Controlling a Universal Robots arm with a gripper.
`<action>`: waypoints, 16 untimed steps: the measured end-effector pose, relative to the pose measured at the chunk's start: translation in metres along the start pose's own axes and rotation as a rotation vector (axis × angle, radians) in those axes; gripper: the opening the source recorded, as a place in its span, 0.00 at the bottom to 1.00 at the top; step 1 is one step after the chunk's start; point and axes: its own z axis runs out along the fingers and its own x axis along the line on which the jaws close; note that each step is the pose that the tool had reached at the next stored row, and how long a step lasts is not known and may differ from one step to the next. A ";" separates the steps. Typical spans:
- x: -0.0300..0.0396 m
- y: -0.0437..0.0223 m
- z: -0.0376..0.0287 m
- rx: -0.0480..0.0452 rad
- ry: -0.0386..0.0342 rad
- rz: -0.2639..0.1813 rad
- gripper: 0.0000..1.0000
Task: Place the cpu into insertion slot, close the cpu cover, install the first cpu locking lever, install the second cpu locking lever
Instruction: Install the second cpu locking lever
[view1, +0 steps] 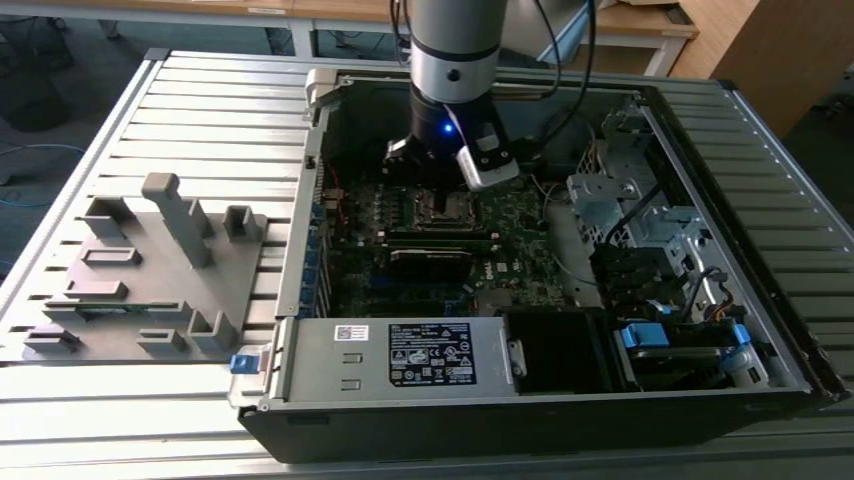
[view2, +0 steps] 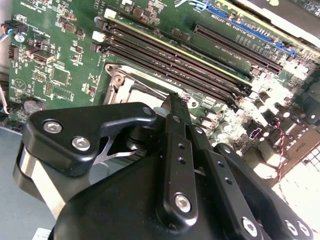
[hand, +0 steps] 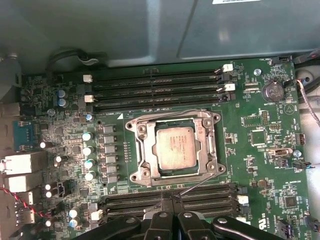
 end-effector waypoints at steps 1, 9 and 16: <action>0.0006 -0.0001 0.0002 -0.0001 0.0000 0.000 0.10; 0.0033 -0.0005 0.0026 -0.0001 0.0000 0.000 0.10; 0.0034 -0.0006 0.0040 -0.0001 0.0000 0.000 0.10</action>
